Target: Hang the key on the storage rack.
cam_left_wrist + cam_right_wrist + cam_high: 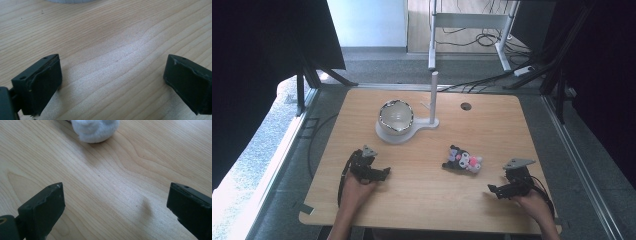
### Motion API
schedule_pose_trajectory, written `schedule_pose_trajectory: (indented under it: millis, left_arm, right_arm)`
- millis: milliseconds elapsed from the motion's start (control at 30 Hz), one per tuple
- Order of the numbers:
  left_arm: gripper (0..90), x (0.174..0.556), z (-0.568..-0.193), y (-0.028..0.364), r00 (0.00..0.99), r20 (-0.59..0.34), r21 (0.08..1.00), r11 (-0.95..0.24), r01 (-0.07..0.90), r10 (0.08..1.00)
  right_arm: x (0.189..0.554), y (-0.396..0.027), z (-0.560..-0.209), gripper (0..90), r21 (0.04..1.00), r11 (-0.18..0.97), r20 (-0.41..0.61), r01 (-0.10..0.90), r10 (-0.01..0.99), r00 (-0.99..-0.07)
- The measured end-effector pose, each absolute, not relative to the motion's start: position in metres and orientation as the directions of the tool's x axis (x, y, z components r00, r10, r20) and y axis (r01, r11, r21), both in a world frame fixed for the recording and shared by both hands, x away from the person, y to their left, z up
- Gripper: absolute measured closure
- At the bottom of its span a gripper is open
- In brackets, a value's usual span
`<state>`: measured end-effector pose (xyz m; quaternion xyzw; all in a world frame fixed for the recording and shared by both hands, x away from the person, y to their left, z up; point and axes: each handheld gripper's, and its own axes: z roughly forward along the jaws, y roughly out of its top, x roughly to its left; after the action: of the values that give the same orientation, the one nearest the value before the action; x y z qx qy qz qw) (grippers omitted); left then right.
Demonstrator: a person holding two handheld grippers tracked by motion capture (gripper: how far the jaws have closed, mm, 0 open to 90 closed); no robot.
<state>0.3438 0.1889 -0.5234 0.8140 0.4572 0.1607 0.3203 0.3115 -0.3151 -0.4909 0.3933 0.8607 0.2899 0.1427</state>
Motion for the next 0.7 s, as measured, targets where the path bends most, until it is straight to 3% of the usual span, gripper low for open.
schedule_pose_trajectory:
  millis: [700]
  left_arm:
    - [1.8,0.344,-0.523,0.189,0.53,-0.031,0.668,-0.377,0.641,0.847]
  right_arm:
    - [0.335,-0.293,-0.478,4.2,0.542,0.617,-0.047,0.57,0.7,-0.713]
